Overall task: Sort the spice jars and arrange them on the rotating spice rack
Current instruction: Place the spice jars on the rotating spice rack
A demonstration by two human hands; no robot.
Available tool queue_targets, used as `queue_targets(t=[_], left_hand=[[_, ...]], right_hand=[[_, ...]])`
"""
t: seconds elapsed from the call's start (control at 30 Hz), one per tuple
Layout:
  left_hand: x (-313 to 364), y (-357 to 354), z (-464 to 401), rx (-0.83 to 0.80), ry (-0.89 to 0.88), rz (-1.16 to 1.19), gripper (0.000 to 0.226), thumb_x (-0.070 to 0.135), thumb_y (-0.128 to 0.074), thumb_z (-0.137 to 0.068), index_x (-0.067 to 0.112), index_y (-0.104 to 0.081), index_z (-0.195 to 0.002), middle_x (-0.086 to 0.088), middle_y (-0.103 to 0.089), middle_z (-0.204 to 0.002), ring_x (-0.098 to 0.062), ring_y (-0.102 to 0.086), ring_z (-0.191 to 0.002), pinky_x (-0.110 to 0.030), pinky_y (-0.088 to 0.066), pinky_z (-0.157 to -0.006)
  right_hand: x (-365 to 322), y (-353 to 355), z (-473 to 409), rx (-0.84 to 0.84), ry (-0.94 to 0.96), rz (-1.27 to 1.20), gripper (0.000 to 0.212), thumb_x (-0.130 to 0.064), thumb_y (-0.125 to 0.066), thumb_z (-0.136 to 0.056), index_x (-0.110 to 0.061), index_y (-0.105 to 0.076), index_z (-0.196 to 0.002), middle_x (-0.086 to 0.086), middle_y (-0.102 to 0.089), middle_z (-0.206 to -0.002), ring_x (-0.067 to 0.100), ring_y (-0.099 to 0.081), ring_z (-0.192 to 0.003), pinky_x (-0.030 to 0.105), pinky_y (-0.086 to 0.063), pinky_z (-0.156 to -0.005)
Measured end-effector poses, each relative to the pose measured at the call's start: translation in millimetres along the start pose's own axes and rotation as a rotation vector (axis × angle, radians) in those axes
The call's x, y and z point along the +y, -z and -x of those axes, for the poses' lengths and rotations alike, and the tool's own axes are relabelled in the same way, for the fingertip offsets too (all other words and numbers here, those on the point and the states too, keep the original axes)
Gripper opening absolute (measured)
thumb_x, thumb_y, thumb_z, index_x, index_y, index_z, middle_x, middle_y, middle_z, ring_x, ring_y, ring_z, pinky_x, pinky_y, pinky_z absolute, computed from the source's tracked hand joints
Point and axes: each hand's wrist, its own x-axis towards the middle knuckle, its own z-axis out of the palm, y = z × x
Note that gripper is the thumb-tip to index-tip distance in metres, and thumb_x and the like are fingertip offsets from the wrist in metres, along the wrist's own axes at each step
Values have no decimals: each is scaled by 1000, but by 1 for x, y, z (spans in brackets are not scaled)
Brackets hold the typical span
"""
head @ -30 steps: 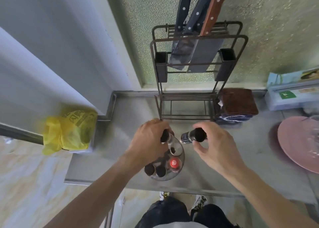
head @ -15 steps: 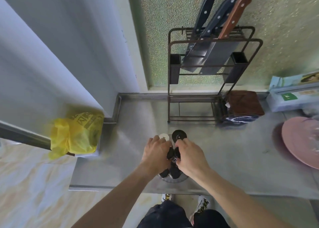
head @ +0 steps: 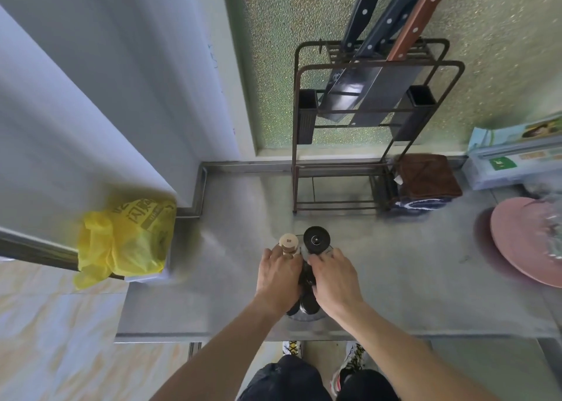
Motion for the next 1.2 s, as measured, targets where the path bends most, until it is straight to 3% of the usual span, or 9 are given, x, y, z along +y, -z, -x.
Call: queue_targets(t=[0.1, 0.2, 0.37, 0.57, 0.73, 0.87, 0.93, 1.07, 1.2], left_hand=[[-5, 2, 1, 16, -9, 35, 34, 41, -65, -79, 28, -64, -110, 5, -68, -108, -22, -55, -105, -34, -36, -92], [-18, 13, 5, 133, 10, 98, 41, 58, -59, -81, 27, -67, -107, 8, -70, -102, -19, -59, -98, -33, -46, -88], [-57, 21, 4, 287, 229, 371, 23, 39, -50, -98, 25, -66, -107, 5, -68, -102, -20, -64, -94, -34, -55, -76], [-90, -29, -15, -138, 420, 385, 40, 11, -41, -99, 20, -54, -135, -14, -59, -130, -33, -59, -116, -40, -47, -99], [-90, -49, -25, -336, 328, 445, 48, 7, -42, -98, 23, -50, -142, -10, -61, -134, -29, -56, -124, -32, -41, -102], [-94, -51, -30, -383, 334, 576, 47, 8, -53, -94, 27, -54, -137, -5, -64, -130, -26, -61, -117, -33, -49, -100], [-94, -50, -30, -392, 305, 583, 50, 15, -66, -89, 27, -56, -136, -1, -66, -127, -22, -61, -117, -24, -46, -97], [-93, -55, -27, -317, 321, 605, 46, 10, -65, -86, 23, -62, -130, -2, -66, -125, -20, -60, -116, -18, -40, -89], [-101, -54, -21, -252, 385, 663, 39, 11, -64, -87, 23, -67, -123, 0, -68, -118, -18, -61, -107, -22, -46, -87]], right_hand=[[6, 9, 7, 45, 0, -91, 34, -37, -75, -78, -26, -63, -108, -6, -69, -103, 21, -56, -99, 33, -49, -84], [23, 25, 18, 234, -67, -257, 24, -47, -62, -90, -27, -64, -102, -12, -65, -96, 12, -57, -90, 27, -51, -77], [71, 23, 27, 220, -405, -523, 30, -30, -37, -104, -16, -63, -95, 1, -68, -90, 21, -63, -84, 30, -39, -69], [90, -53, 27, -164, -684, -746, 23, -13, -43, -98, -21, -58, -113, 4, -69, -104, 26, -72, -87, 43, -58, -82], [67, -76, 24, -135, -786, -1105, 15, -14, -49, -101, -19, -61, -107, 8, -72, -90, 25, -74, -70, 38, -63, -68], [72, -85, 17, -164, -711, -1038, 16, -9, -62, -93, -21, -65, -104, 10, -71, -99, 27, -72, -81, 45, -63, -68], [76, -87, 14, -198, -624, -919, 17, -14, -72, -86, -20, -66, -101, 11, -74, -99, 27, -72, -84, 45, -62, -75], [78, -79, 5, -243, -459, -615, 34, -25, -86, -70, -15, -72, -99, -1, -78, -93, 22, -72, -88, 27, -55, -80], [71, -77, -5, -244, -433, -635, 22, -24, -86, -69, -23, -71, -84, -13, -71, -71, 9, -68, -68, 7, -50, -61]])
